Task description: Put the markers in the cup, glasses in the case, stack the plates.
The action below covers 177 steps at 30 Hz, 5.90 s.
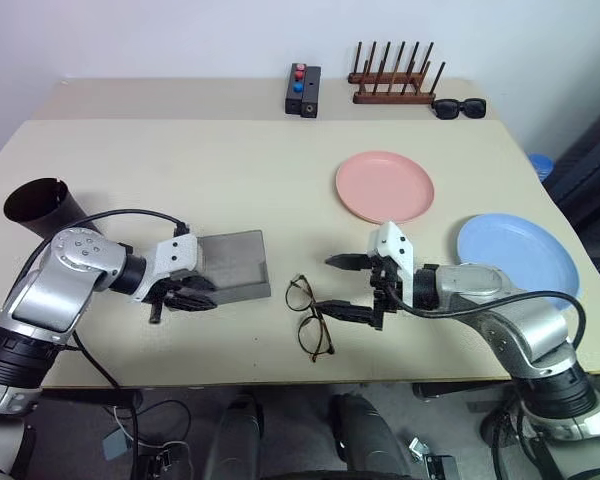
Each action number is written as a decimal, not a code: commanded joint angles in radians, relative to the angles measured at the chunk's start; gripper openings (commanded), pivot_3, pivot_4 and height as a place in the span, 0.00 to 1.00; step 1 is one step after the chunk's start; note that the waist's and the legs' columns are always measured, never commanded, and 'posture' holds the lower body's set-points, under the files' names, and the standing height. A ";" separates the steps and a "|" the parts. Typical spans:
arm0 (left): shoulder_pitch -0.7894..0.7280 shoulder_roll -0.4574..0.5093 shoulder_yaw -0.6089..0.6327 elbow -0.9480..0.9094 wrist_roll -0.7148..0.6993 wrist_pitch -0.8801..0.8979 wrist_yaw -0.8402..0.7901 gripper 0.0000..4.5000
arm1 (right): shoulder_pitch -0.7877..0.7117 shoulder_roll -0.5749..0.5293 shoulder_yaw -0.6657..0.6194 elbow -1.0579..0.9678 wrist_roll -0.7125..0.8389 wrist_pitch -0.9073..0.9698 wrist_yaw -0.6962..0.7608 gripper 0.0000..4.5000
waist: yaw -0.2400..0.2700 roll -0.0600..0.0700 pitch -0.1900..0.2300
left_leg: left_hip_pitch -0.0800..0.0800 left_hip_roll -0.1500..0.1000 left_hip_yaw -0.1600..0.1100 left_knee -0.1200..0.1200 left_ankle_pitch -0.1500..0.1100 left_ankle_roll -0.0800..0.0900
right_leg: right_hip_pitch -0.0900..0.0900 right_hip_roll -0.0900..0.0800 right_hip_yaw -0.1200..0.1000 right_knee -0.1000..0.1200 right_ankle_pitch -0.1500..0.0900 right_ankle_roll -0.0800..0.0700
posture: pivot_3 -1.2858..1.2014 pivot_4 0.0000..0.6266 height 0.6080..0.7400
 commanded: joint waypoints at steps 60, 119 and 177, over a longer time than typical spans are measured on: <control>0.862 -0.465 0.677 -0.428 -0.274 -0.218 0.673 0.43 | -0.768 0.392 0.409 0.721 -0.294 -0.332 0.198 0.01 | -0.010 -0.001 -0.002 | -0.001 0.000 0.002 0.000 0.000 0.000 | -0.004 0.000 0.000 -0.002 0.002 -0.003 | 0.52 0.24 1.00; -0.267 -0.112 0.117 0.243 -0.219 0.513 0.646 0.01 | -0.176 0.126 0.048 -0.066 -0.289 -0.018 0.135 0.65 | -0.005 -0.001 -0.001 | 0.001 0.000 -0.002 0.000 0.001 -0.002 | -0.006 0.002 -0.001 0.014 -0.001 0.002 | 0.52 0.24 1.00; 0.398 -0.460 0.226 -0.518 -0.264 0.000 0.720 0.00 | -0.337 0.046 0.120 0.765 -0.787 -0.656 -0.256 0.11 | -0.005 -0.001 -0.001 | 0.001 -0.001 0.000 0.001 0.001 -0.002 | -0.005 0.001 0.001 0.012 -0.002 0.002 | 0.52 0.24 1.00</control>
